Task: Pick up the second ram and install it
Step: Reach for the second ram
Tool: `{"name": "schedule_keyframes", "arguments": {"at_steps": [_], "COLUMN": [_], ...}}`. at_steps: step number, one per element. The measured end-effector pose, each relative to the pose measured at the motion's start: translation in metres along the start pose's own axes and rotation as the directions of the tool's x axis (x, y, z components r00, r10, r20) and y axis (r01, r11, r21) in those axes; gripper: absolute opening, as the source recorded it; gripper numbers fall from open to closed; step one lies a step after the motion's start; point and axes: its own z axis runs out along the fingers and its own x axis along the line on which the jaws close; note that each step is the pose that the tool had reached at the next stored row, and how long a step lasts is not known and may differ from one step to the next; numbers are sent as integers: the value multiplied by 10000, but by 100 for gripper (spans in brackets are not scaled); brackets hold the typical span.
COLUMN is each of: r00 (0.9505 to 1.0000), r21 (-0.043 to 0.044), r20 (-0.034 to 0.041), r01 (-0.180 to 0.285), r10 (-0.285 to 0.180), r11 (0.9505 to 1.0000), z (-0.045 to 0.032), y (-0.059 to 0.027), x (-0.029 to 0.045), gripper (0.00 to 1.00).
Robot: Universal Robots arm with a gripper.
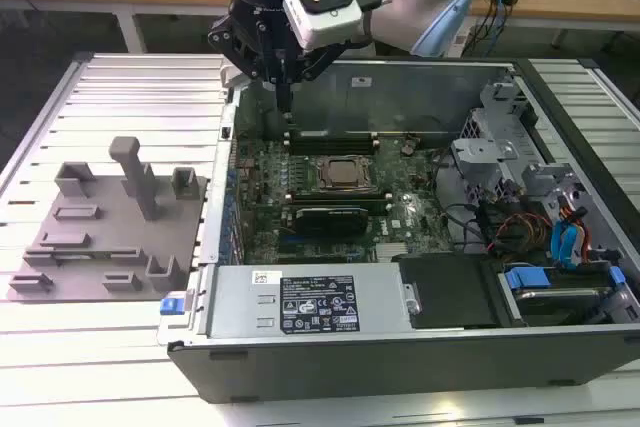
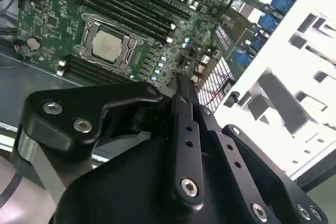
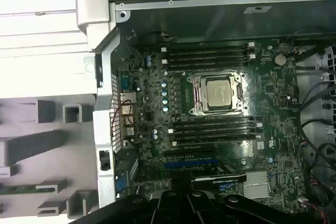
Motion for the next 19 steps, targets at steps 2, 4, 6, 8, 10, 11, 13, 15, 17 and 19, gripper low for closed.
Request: {"name": "schedule_keyframes", "arguments": {"at_steps": [2, 4, 6, 8, 10, 11, 13, 15, 17, 19], "r00": [10000, 10000, 10000, 10000, 10000, 10000, 10000, 10000, 10000, 10000], "r21": [1, 0, -2, -2, -1, -2, -1, -2, -2, -1], "r20": [1, 5, 6, 6, 6, 6, 7, 10, 12, 12], "r01": [0, 1, -1, 0, -1, 0, 0, 1, -1, 0], "r10": [0, -1, 1, 0, 1, 0, 0, -1, 1, 0], "r11": [10000, 10000, 10000, 10000, 10000, 10000, 10000, 10000, 10000, 10000], "z": [-4, -8, -11, -13, -13, -14, -18, -20, -19, -17], "y": [-9, -23, -31, -38, -42, -45, -59, -65, -70, -74], "x": [125, 307, 422, 514, 565, 604, 789, 864, 939, 991], "gripper": [8, 8, 8, 8, 8, 8, 8, 8, 8, 8]}}
